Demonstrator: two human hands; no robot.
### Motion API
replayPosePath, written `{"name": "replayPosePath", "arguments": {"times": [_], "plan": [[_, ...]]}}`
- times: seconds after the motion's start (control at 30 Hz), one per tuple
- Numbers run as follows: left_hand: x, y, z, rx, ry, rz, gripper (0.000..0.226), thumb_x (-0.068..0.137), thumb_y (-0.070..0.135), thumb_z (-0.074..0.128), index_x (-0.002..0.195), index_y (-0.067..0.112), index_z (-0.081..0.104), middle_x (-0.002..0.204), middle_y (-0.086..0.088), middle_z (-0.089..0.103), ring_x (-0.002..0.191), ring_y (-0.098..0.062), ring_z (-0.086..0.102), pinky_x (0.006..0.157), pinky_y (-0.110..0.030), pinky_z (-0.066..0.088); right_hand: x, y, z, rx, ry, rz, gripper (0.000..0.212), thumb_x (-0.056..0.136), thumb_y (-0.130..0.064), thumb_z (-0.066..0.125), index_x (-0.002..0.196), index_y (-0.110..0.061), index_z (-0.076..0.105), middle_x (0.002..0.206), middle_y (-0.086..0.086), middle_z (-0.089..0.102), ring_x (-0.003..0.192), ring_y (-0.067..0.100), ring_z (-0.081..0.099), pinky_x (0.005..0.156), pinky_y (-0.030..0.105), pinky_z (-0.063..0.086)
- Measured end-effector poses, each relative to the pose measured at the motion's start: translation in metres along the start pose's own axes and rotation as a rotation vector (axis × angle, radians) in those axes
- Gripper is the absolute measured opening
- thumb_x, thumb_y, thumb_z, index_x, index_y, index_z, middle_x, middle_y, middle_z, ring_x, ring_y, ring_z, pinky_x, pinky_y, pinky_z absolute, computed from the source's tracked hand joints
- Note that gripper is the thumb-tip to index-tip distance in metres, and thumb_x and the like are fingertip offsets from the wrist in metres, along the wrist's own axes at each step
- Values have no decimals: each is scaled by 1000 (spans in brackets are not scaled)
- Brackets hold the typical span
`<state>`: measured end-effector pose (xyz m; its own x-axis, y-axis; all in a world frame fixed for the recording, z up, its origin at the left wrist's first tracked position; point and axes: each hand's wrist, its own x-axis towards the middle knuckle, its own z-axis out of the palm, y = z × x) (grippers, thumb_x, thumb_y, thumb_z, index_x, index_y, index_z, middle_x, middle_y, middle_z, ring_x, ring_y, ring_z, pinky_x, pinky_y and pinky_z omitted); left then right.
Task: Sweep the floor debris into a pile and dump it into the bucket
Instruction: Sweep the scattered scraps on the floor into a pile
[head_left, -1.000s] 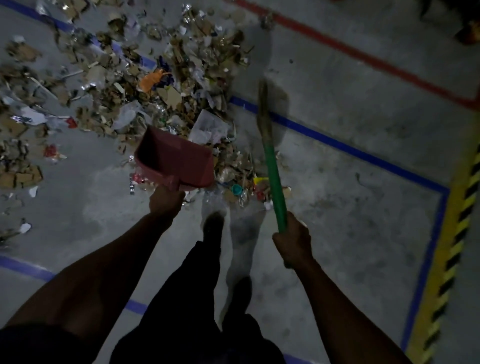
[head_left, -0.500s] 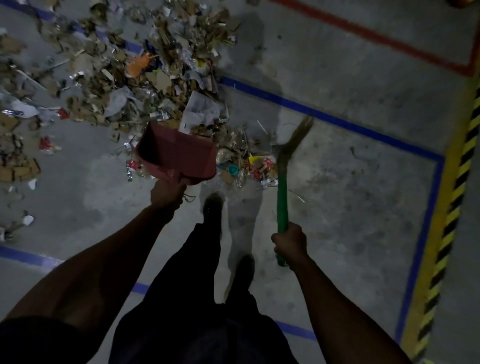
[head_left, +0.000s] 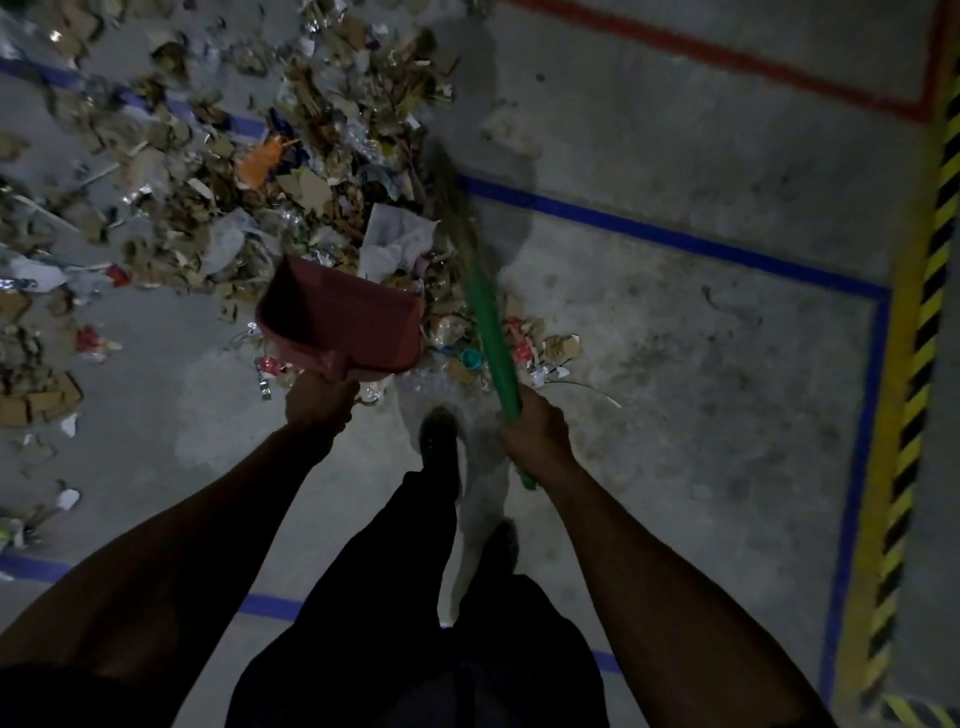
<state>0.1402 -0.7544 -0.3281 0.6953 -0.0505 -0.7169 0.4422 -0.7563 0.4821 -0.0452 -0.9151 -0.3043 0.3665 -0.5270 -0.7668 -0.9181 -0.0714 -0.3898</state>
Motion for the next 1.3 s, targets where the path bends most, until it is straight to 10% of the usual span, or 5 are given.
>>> {"name": "replayPosePath", "arguments": {"times": [0.17, 0.67, 1.0, 1.3], "plan": [[-13, -3, -8, -31, -55, 16, 22, 83, 12, 60, 64, 5, 51, 55, -10, 48, 45, -20, 43, 43, -21, 32, -53, 43, 7, 148, 123, 87, 31, 82, -15, 60, 109, -28, 51, 82, -1, 58, 78, 29, 63, 67, 37, 55], [-71, -70, -37, -7, -161, 166, 16, 78, 16, 65, 76, 6, 52, 58, -9, 46, 43, -19, 41, 33, -15, 28, -149, 191, 132, 510, 370, 571, 42, 78, -13, 62, 119, -4, 55, 98, 21, 68, 77, 33, 69, 71, 44, 60], [-97, -107, -92, 3, -99, 203, 15, 83, 15, 65, 80, 3, 56, 67, -11, 51, 48, -20, 45, 38, -20, 34, -156, 140, 185, 261, 143, 282, 42, 77, -18, 62, 118, -9, 58, 102, 17, 68, 87, 34, 68, 75, 40, 59], [-64, -100, -139, 83, -121, 194, 21, 83, 23, 68, 78, 4, 60, 70, -13, 58, 48, -22, 51, 44, -25, 40, -190, 111, 198, 465, 266, 370, 46, 79, -9, 60, 124, -14, 56, 95, 14, 67, 77, 33, 68, 66, 38, 59]]}}
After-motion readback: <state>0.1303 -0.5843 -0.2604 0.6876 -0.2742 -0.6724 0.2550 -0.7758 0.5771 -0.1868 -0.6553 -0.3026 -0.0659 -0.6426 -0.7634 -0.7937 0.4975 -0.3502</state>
